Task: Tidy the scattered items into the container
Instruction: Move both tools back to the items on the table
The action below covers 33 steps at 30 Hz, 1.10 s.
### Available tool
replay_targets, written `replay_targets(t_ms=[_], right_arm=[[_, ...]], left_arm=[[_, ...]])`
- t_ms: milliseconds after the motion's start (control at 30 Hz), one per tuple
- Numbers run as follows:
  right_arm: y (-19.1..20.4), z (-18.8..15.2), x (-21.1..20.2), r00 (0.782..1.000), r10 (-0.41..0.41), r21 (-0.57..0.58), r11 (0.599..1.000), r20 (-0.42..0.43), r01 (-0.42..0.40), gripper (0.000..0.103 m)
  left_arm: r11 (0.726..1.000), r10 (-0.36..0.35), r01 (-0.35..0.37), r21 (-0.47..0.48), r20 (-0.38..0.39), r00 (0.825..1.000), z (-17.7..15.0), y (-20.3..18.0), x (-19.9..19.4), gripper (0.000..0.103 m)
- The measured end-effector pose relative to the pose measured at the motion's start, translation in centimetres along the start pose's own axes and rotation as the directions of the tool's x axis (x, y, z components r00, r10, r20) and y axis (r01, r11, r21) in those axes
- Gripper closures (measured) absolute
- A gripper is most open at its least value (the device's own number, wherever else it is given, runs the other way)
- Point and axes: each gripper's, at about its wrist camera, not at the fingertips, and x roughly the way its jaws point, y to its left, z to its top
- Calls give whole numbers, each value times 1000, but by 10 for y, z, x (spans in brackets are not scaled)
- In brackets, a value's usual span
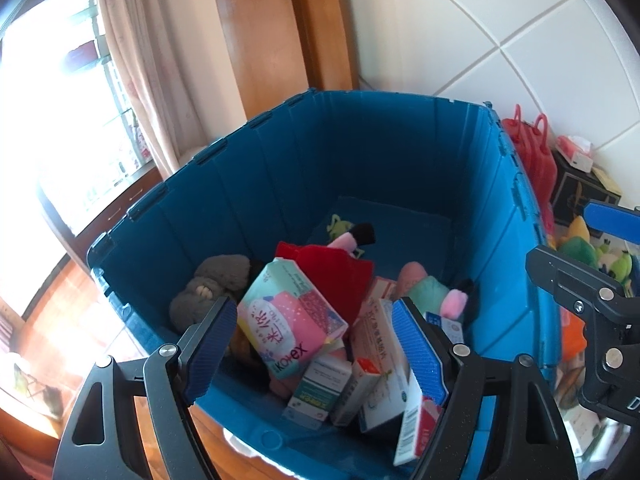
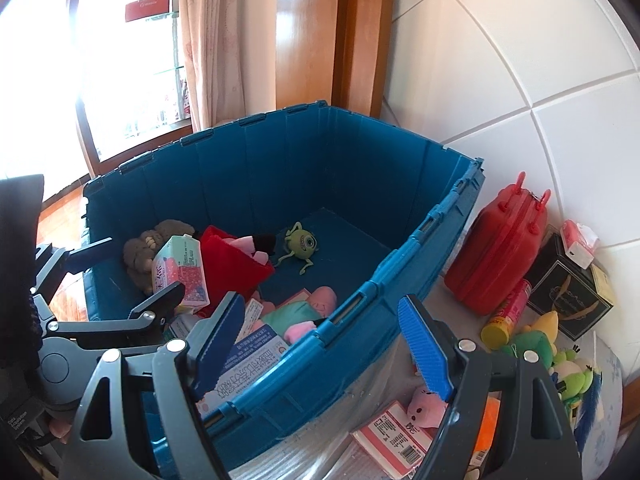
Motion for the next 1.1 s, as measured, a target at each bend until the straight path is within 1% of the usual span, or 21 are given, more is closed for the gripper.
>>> replay_targets(t_ms=[200, 333, 500, 567, 633, 733, 833, 867, 967, 1100], right_arm=[[-21, -11, -14, 999, -34, 50, 998, 19, 33, 24], [-43, -21, -30, 997, -65, 93, 994, 32, 61, 24], [-82, -39, -61, 991, -124, 157, 981, 58, 114, 24], [-104, -54, -76, 986, -160, 186, 972, 56, 147, 24], [-124, -67, -86, 981, -189, 212, 962, 49, 175, 24], [-158, -93, -99, 972, -236, 251, 942, 19, 224, 22], [-192, -122, -105, 961, -274, 285, 919, -29, 270, 14], [-204, -134, -106, 959, -278, 304, 911, -51, 280, 14], [-232, -164, -99, 955, -269, 342, 892, -124, 295, 14], [-254, -202, -82, 951, -229, 384, 875, -208, 295, 14]], left_arm=[[999, -29, 27, 33, 49, 998, 3, -24, -20, 23], [996, -67, 61, 64, 88, 994, 5, -53, -39, 23], [985, -136, 120, 121, 134, 982, 4, -104, -66, 23], [976, -174, 150, 158, 149, 973, 5, -132, -79, 23], [969, -204, 178, 172, 148, 968, 4, -156, -85, 22], [951, -254, 225, 213, 118, 960, -1, -198, -86, 22], [931, -280, 253, 263, 72, 957, -11, -235, -78, 22], [926, -285, 261, 271, 49, 957, -16, -246, -73, 22], [917, -284, 281, 282, -32, 958, -34, -273, -54, 22], [913, -259, 282, 293, -118, 959, -59, -292, -25, 22]])
